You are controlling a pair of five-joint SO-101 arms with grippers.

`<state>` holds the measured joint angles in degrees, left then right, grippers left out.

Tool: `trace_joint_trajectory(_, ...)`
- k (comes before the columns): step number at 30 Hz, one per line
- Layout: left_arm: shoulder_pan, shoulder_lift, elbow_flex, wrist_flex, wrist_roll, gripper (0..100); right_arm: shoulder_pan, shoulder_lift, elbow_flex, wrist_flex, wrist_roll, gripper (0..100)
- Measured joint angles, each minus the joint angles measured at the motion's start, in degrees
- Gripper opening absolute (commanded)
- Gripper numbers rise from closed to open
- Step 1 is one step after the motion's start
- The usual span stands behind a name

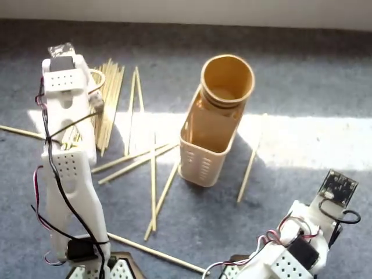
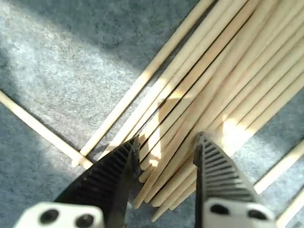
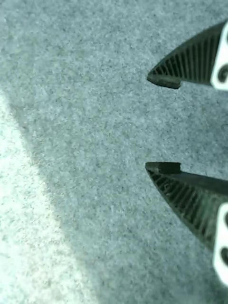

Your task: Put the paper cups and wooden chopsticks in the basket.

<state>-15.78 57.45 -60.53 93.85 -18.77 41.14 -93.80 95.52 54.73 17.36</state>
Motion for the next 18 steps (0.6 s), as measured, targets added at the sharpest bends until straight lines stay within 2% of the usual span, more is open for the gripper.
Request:
trace_joint_trajectory(7, 1.7, 6.5, -5.0, 0.0, -0.1, 19, 0.0, 0.0, 0.0, 0.0, 0.0, 25.5)
trace_joint_trajectory(13, 1.9, 10.5, -5.9, -0.8, 0.0, 0, 0.0, 0.0, 0.0, 0.0, 0.0, 25.5)
trace_joint_trajectory(18, 2.9, 10.9, -5.9, -0.7, -1.8, 0, 0.0, 0.0, 0.0, 0.0, 0.0, 25.5)
